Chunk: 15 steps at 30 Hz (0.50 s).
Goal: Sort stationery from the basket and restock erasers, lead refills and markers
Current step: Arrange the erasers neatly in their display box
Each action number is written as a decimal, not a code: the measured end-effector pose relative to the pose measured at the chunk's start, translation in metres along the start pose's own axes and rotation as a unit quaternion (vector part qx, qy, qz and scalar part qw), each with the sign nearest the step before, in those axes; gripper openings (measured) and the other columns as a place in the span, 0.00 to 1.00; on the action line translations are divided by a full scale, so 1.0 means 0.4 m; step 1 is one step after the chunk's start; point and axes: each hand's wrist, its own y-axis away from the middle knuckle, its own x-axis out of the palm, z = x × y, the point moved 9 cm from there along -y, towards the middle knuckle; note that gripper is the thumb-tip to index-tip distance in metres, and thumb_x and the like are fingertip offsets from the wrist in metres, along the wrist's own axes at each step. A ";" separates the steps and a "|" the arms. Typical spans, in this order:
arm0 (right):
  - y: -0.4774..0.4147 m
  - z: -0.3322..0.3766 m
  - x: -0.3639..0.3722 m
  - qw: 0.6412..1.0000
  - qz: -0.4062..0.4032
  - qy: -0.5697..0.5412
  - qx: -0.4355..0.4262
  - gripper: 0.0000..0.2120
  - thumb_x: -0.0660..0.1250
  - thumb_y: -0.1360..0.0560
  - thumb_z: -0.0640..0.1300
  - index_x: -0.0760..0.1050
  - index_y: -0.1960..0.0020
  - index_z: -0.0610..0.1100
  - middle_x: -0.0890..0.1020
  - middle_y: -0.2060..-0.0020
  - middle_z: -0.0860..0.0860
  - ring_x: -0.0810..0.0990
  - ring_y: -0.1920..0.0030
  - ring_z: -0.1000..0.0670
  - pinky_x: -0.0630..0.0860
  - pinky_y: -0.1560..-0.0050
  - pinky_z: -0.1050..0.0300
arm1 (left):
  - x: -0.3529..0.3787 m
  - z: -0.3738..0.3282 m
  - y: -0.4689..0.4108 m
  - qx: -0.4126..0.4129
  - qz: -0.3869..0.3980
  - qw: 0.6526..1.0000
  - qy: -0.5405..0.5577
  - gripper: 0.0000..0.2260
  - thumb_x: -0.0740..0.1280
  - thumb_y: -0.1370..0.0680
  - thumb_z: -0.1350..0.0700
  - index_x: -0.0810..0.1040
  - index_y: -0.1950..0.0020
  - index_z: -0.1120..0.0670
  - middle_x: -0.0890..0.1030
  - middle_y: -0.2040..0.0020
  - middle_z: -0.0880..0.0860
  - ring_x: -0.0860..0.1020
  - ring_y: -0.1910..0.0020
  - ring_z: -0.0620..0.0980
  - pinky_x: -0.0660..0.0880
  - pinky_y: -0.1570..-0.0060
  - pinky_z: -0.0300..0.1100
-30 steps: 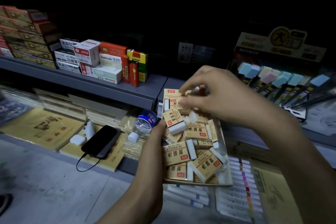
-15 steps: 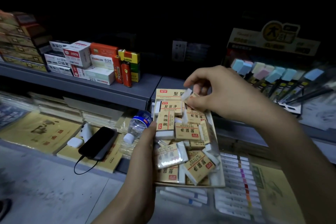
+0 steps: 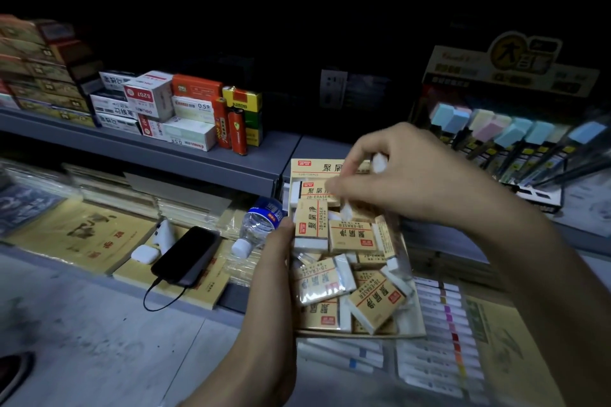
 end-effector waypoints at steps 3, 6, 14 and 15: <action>0.005 0.003 0.005 0.998 -0.010 0.059 0.031 0.19 0.79 0.37 0.66 0.82 0.61 0.52 0.84 0.64 0.59 0.82 0.61 0.60 0.82 0.60 0.54 | 0.004 0.007 0.021 0.007 0.021 0.999 0.046 0.20 0.54 0.13 0.57 0.71 0.64 0.60 0.75 0.83 0.52 0.73 0.87 0.43 0.62 0.89 0.31; 0.005 0.011 -0.002 0.995 -0.041 0.088 0.035 0.18 0.79 0.36 0.66 0.82 0.63 0.52 0.83 0.67 0.58 0.82 0.62 0.57 0.83 0.59 0.51 | 0.003 0.005 0.016 0.024 0.012 0.999 0.036 0.19 0.57 0.14 0.58 0.70 0.65 0.60 0.72 0.86 0.50 0.71 0.89 0.42 0.62 0.89 0.31; -0.008 -0.017 0.014 0.994 -0.018 0.059 0.093 0.19 0.75 0.29 0.63 0.85 0.64 0.47 0.84 0.71 0.55 0.82 0.65 0.55 0.78 0.65 0.56 | 0.006 0.016 0.026 0.009 0.065 0.997 0.043 0.20 0.56 0.14 0.54 0.76 0.62 0.58 0.79 0.80 0.51 0.77 0.83 0.42 0.66 0.86 0.31; -0.007 -0.021 0.013 0.994 -0.009 0.043 0.100 0.18 0.74 0.27 0.62 0.86 0.63 0.47 0.85 0.69 0.55 0.83 0.63 0.55 0.79 0.62 0.55 | 0.004 0.013 0.013 0.012 0.051 0.998 0.018 0.19 0.55 0.14 0.55 0.73 0.63 0.59 0.77 0.82 0.51 0.74 0.86 0.41 0.64 0.87 0.30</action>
